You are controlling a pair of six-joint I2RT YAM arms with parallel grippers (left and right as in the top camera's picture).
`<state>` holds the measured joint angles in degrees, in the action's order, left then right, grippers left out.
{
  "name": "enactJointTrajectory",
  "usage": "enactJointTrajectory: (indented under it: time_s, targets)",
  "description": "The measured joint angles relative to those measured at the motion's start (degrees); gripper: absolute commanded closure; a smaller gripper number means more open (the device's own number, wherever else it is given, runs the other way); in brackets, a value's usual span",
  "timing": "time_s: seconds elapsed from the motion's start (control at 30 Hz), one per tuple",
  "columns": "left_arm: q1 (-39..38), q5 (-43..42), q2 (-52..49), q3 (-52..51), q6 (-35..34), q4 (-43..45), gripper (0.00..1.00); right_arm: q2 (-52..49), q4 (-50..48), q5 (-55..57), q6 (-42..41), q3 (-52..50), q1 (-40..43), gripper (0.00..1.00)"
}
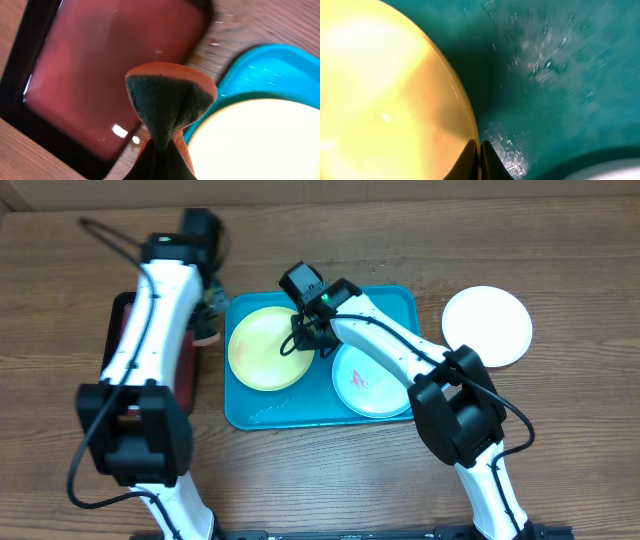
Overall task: Clean dirty plates on tray and stack at the side
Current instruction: 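Carry the sponge back to the black tray with the left gripper, then lift the yellow plate with the right gripper and set it on the white plate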
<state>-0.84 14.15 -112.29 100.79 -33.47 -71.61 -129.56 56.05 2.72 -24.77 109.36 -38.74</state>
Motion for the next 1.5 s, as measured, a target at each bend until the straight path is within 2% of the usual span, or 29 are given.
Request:
enactJointTrajectory:
  time_s: [0.23,0.43,0.63,0.93,1.07,1.23,1.37,1.5]
  targets:
    - [11.3,-7.1,0.0,-4.8,2.3,0.1,0.96,6.1,11.8,15.7,6.1,13.1,-1.6,0.96]
    - [17.0,-13.1,0.0,-8.2,2.5,2.8,0.96,9.4,17.8,38.1,13.5,18.0,-7.4,0.96]
    - [18.6,-15.8,0.0,-8.3,2.5,3.5,0.96,9.0,15.2,57.9,19.9,18.0,-13.8,0.96]
    - [18.6,-16.8,0.0,-8.5,3.5,3.5,0.96,9.0,9.1,70.4,35.7,18.0,-18.6,0.96]
    - [18.6,-17.0,0.0,-8.5,3.7,3.5,0.96,9.0,9.9,69.8,35.9,18.0,-18.9,0.96]
    - [18.6,-17.0,0.0,-8.5,3.9,3.5,0.96,9.0,12.9,54.0,29.1,17.2,-16.2,0.96]
    - [18.6,-17.2,0.0,-8.5,4.0,3.2,0.96,9.0,17.4,37.1,23.7,15.9,-8.0,0.96]
    - [18.6,-17.7,0.0,-8.5,4.1,3.2,0.96,8.9,21.3,22.7,15.4,15.5,4.6,0.96]
